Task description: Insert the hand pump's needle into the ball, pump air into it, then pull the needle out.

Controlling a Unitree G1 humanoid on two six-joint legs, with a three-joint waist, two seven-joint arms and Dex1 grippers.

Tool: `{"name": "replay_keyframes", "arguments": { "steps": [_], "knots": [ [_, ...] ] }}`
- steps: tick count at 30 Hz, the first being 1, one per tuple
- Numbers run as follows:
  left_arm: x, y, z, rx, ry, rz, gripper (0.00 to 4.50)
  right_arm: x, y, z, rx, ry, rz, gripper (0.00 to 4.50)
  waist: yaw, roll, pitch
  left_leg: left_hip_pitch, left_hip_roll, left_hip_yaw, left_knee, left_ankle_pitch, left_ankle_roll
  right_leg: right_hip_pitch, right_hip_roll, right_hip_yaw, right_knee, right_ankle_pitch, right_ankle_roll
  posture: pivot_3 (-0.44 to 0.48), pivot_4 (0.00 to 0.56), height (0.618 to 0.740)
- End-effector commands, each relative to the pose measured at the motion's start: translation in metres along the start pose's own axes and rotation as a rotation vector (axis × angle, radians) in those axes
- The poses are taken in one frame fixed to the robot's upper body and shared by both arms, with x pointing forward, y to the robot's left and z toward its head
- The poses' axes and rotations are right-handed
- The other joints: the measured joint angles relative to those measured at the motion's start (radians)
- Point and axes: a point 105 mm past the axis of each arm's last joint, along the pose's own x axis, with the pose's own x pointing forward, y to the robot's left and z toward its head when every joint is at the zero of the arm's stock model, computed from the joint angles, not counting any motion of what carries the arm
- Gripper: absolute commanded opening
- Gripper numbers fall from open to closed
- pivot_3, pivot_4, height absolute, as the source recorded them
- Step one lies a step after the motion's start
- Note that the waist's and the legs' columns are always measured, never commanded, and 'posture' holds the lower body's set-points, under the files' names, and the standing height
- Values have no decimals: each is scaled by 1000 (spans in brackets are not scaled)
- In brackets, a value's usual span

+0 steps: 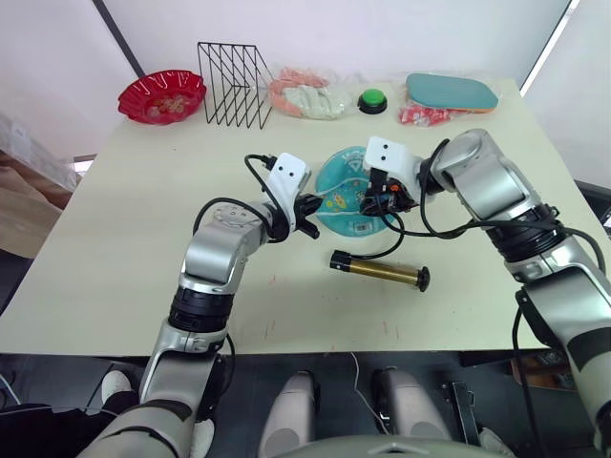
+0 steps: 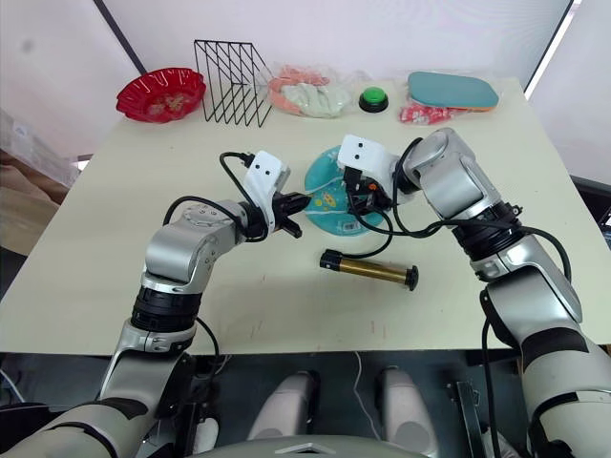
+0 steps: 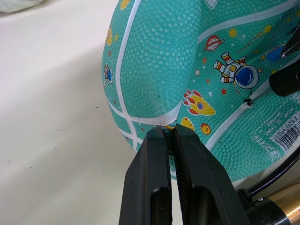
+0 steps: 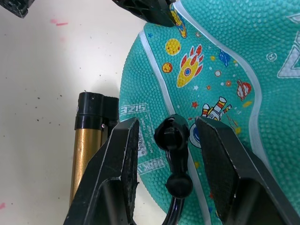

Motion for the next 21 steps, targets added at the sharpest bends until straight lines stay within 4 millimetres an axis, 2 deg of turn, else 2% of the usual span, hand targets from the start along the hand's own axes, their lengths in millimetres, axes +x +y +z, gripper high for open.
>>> {"name": "replay_keyframes", "arguments": {
  "steps": [1, 21],
  "knots": [
    [-1, -3, -1, 11, 4, -7, 0, -4, -4, 12, -36, -16, -25, 2000, 0, 0, 0, 0, 0, 0, 0, 0, 0, 0, 0, 0, 0, 0, 0, 0, 150, 740],
    [0, -2, -3, 8, 11, -3, 0, 1, -9, 10, -20, -6, -34, 2000, -1, 0, 0, 0, 0, 1, 4, 0, 0, 0, 0, 1, 3, 0, 0, 0, 150, 740]
  ]
}}
